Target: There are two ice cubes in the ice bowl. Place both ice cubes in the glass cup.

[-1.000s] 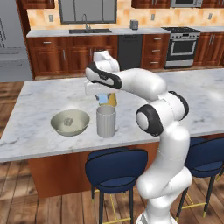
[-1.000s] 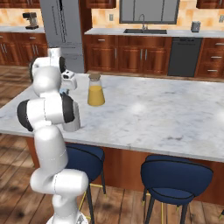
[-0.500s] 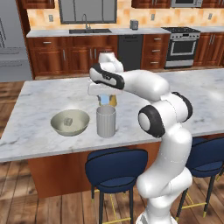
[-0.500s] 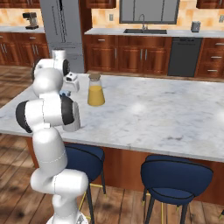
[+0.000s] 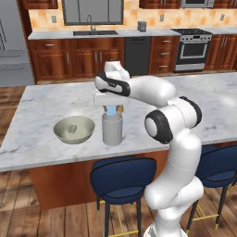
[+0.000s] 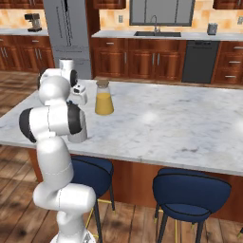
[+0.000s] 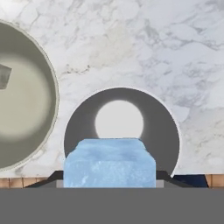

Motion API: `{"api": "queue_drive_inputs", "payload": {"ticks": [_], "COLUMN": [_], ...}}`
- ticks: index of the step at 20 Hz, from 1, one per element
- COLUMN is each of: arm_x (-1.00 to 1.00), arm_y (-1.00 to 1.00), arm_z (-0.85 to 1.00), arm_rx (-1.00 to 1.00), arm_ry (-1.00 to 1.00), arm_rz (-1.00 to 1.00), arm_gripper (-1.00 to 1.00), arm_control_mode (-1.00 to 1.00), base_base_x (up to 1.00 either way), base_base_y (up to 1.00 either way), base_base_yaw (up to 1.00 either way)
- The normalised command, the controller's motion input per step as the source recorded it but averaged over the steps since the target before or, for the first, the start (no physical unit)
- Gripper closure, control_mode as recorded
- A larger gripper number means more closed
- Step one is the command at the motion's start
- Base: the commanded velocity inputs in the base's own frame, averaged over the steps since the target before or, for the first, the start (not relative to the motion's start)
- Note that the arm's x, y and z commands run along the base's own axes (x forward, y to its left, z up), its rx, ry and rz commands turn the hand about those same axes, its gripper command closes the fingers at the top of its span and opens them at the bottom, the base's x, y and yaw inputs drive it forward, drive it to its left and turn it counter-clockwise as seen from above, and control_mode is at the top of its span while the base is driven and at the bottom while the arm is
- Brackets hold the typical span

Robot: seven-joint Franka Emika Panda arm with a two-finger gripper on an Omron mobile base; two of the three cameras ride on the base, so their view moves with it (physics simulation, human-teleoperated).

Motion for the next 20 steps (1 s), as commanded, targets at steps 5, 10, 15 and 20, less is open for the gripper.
{"api": "queue_drive_inputs", "payload": {"ticks": [5,10,15,20], "arm_x": [0.02,0.13,0.08,0.03], "arm_y": [-0.01,-0.06,-0.01,0.0], "arm_z": [-0.06,-0.12,-0.18,-0.14], "arm_rx": [0.0,-0.02,-0.07,-0.04], "arm_ry": [0.03,0.0,0.0,0.0], "arm_rz": [0.0,0.0,0.0,0.0], "arm_gripper": [1.0,1.0,1.0,1.0], "arm_control_mode": [-1.0,-1.0,-1.0,-1.0], "base_base_x": [0.0,0.0,0.0,0.0], "base_base_y": [0.0,0.0,0.0,0.0], "base_base_yaw": [0.0,0.0,0.0,0.0]}}
